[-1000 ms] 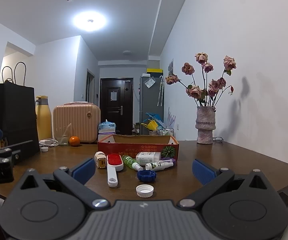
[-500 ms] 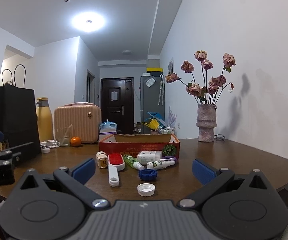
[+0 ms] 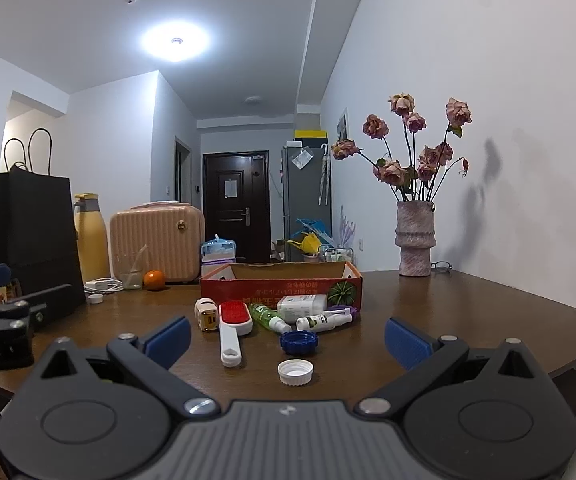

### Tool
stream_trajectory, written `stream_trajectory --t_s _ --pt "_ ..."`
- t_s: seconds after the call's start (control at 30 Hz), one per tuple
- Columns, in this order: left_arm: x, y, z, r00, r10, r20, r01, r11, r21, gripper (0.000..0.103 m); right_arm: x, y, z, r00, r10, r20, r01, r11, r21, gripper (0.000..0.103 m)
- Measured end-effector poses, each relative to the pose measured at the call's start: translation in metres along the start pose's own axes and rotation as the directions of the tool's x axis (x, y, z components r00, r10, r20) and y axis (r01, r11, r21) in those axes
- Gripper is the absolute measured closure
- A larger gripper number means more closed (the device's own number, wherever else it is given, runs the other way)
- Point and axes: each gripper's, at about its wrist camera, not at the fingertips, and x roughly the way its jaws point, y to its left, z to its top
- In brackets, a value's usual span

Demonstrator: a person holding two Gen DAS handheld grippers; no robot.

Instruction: Organize rigid objects

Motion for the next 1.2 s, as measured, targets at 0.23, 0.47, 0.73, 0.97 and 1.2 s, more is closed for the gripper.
stream_trajectory --t_s 0.23,0.47,0.73,0.97,1.2 --pt "-0.0002 -0.0011 -0.0005 1.0 0.004 0.001 -0.004 1.0 0.002 0.0 0.0015 -0.0012 0.0004 1.0 0.006 -0.004 -0.006 1.0 0.003 0.0" --pt "0.0008 -0.0023 -0.0003 1.0 0.011 -0.003 -0.011 1.0 0.0 0.0 0.0001 -0.0015 0.0001 1.0 0.001 0.001 -0.001 1.0 0.009 0.0" --pt "0.0022 -0.0033 0.0003 1.0 0.009 -0.003 -0.009 1.0 0.001 0.0 0.0005 -0.0032 -0.001 1.0 -0.004 -0.005 0.004 1.0 0.02 0.0" --pt "0.0024 -0.0045 -0.0008 1.0 0.009 -0.001 -0.009 1.0 0.004 0.0 0.0014 -0.0009 -0.001 1.0 0.006 -0.006 -0.006 1.0 0.01 0.0" --pt "0.0031 -0.0056 -0.0027 1.0 0.007 -0.009 -0.007 1.0 0.007 0.0 0.0017 -0.0016 -0.0015 1.0 0.011 -0.013 -0.011 1.0 0.013 0.0"
